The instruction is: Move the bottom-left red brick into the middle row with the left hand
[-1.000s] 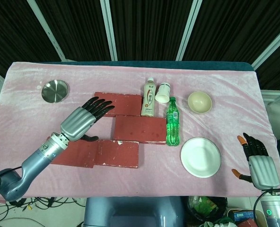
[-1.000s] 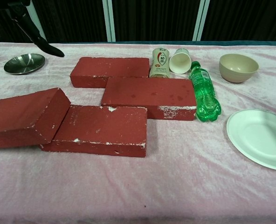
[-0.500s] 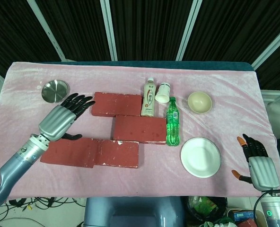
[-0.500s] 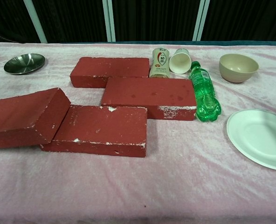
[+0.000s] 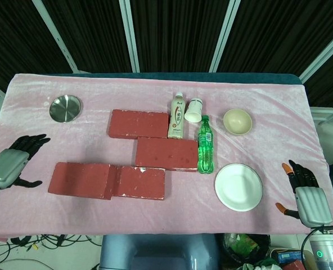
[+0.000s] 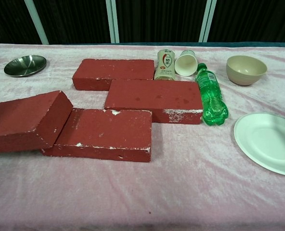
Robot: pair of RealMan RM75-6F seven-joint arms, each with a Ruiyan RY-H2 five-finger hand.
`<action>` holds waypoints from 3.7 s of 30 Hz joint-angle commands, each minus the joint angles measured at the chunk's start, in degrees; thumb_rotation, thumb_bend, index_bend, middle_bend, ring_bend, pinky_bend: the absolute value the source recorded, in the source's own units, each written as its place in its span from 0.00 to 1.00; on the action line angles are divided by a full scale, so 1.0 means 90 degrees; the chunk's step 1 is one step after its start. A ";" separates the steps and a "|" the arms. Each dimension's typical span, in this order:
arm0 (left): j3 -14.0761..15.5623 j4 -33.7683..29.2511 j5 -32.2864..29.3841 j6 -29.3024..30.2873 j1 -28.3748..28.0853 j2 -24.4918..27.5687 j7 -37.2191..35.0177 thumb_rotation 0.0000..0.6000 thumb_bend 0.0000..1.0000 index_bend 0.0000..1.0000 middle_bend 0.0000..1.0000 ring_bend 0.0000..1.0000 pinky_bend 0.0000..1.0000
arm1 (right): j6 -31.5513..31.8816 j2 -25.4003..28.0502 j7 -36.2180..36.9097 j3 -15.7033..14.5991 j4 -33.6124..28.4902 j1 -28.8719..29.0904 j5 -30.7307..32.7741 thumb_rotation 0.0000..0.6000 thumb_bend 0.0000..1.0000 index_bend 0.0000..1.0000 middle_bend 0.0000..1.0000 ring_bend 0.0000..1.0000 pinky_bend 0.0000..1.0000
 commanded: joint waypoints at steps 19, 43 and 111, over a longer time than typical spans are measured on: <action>0.0538 0.1955 0.1221 0.0090 0.0177 -0.1561 -0.1408 1.00 0.00 0.00 0.00 0.00 0.00 | -0.0088 0.0045 -0.0034 -0.0003 -0.0058 0.0007 0.0092 1.00 0.06 0.00 0.00 0.00 0.08; 0.0298 0.1976 0.0933 -0.0488 -0.0288 -0.2104 -0.0851 1.00 0.00 0.00 0.00 0.00 0.00 | -0.0235 0.0124 -0.0042 -0.0002 -0.0150 0.0035 0.0225 1.00 0.06 0.00 0.00 0.00 0.08; -0.0011 0.1520 -0.0076 -0.0851 -0.0482 -0.2094 0.0260 1.00 0.31 0.25 0.22 0.00 0.00 | -0.0373 0.0198 0.0111 -0.0045 -0.0246 0.0066 0.0269 1.00 0.06 0.00 0.00 0.00 0.08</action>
